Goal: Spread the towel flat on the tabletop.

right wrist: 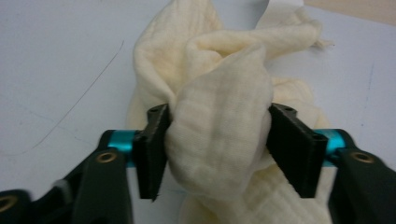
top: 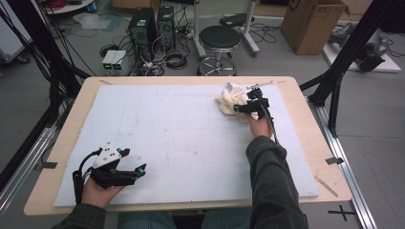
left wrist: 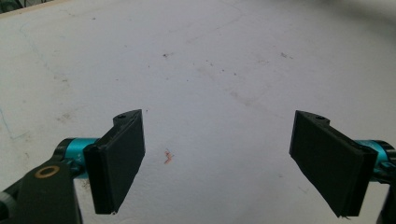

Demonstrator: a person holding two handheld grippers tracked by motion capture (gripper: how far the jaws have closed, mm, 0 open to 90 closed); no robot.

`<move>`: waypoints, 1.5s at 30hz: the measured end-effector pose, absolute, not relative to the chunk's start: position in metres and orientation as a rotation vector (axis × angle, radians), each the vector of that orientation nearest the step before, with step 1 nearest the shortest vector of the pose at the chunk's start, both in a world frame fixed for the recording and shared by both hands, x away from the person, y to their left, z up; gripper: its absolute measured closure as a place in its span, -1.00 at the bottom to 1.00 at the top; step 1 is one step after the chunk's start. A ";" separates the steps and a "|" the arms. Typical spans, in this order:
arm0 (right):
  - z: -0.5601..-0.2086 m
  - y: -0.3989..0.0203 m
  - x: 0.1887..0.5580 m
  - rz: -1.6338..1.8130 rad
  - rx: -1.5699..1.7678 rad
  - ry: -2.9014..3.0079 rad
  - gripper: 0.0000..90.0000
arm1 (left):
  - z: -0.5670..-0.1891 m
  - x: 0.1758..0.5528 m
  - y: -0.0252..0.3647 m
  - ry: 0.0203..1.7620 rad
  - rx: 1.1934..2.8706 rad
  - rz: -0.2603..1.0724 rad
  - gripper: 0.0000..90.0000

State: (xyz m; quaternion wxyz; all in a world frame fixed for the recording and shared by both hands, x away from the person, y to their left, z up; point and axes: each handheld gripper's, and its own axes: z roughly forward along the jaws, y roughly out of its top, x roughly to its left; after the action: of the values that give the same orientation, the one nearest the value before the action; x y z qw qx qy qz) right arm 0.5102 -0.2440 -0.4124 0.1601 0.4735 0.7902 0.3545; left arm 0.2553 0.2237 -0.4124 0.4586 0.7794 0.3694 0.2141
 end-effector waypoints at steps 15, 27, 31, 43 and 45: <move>-0.398 -0.245 0.501 1.081 1.248 2.316 0.73 | -0.412 0.255 0.224 0.910 1.920 0.538 -0.58; -0.383 -0.253 0.483 1.246 1.226 2.299 0.74 | -0.410 0.254 0.225 0.905 1.911 0.546 -0.58; -0.375 -0.254 0.473 1.282 1.202 2.295 0.75 | -0.410 0.254 0.224 0.904 1.914 0.552 -0.58; -0.339 -0.233 0.423 1.366 1.048 2.369 0.75 | -0.410 0.253 0.221 0.896 1.917 0.550 -0.58; -0.336 -0.230 0.415 1.382 1.036 2.378 0.76 | -0.410 0.253 0.220 0.897 1.914 0.548 -0.58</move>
State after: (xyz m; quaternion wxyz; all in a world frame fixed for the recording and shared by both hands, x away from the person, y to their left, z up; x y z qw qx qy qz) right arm 0.4146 -0.2299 -0.3359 0.1008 0.3508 0.8050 0.4678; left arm 0.2530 0.2198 -0.4103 0.4608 0.7778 0.3647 0.2228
